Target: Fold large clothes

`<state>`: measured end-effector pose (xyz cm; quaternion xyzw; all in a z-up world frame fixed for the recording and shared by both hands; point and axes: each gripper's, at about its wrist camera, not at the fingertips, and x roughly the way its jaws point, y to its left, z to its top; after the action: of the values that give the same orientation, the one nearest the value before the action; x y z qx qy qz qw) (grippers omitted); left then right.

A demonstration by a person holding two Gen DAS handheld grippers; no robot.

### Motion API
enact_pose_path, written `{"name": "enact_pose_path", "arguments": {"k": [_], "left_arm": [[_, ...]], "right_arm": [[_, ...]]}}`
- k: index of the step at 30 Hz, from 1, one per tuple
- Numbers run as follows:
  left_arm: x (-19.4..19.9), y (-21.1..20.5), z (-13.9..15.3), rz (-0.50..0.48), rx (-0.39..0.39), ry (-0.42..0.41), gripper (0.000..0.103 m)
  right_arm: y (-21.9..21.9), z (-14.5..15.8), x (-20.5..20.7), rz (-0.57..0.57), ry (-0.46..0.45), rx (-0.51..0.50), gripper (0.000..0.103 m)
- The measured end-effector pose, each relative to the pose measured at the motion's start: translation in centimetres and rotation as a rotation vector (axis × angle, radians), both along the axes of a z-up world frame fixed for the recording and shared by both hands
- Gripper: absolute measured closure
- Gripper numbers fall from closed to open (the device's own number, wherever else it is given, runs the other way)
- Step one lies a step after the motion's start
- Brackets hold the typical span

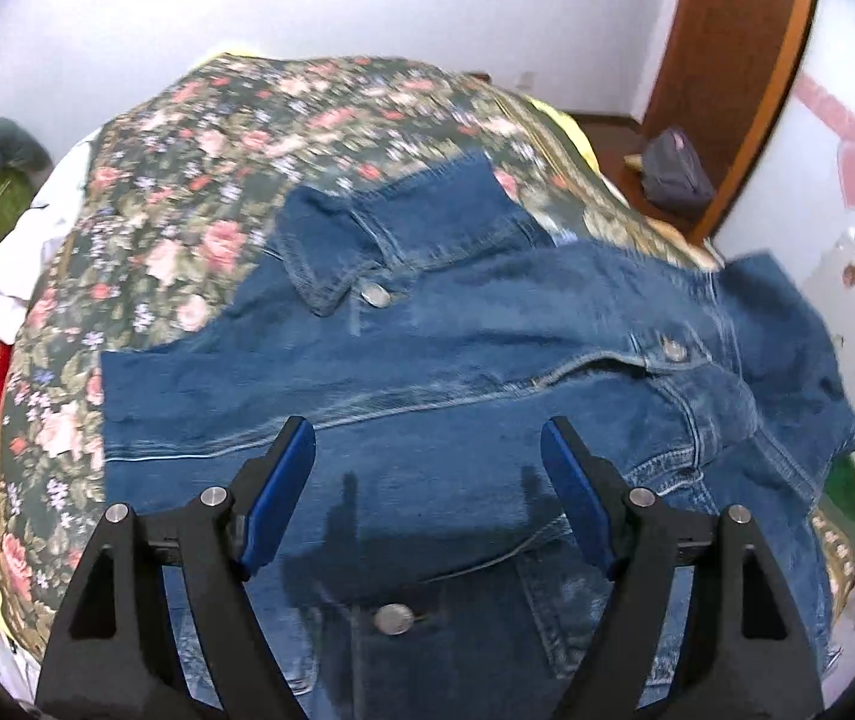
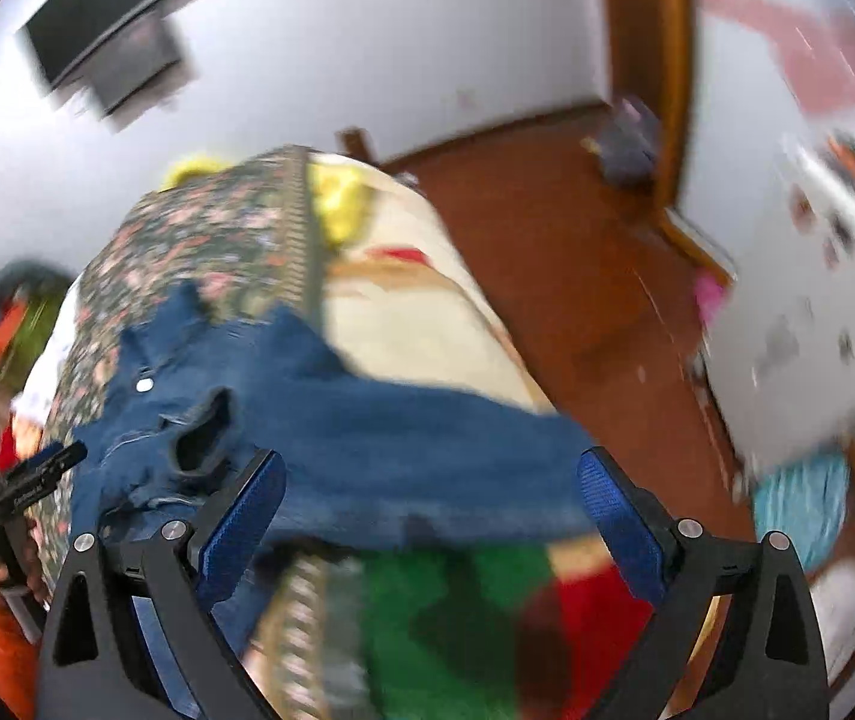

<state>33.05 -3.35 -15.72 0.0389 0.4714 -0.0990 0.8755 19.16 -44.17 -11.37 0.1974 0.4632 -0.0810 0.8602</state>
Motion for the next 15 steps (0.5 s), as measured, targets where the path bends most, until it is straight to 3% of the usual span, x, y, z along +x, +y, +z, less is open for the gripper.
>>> {"name": "enact_pose_path", "arguments": {"k": [4, 8, 12, 15], "left_arm": [[0.3, -2.0, -2.2, -0.041, 0.050, 0.040, 0.026], [0.7, -2.7, -4.0, -0.056, 0.079, 0.086, 0.026], [0.7, -2.8, -4.8, -0.049, 0.081, 0.096, 0.026], [0.6, -2.8, -4.8, -0.046, 0.076, 0.094, 0.026]], "right_arm": [[-3.8, -5.3, -1.4, -0.121, 0.109, 0.203, 0.006], [-6.0, -9.2, -1.0, -0.193, 0.142, 0.379, 0.006], [-6.5, -10.9, 0.7, -0.216, 0.135, 0.422, 0.006], [-6.7, -11.8, 2.4, -0.228, 0.122, 0.410, 0.016]]}}
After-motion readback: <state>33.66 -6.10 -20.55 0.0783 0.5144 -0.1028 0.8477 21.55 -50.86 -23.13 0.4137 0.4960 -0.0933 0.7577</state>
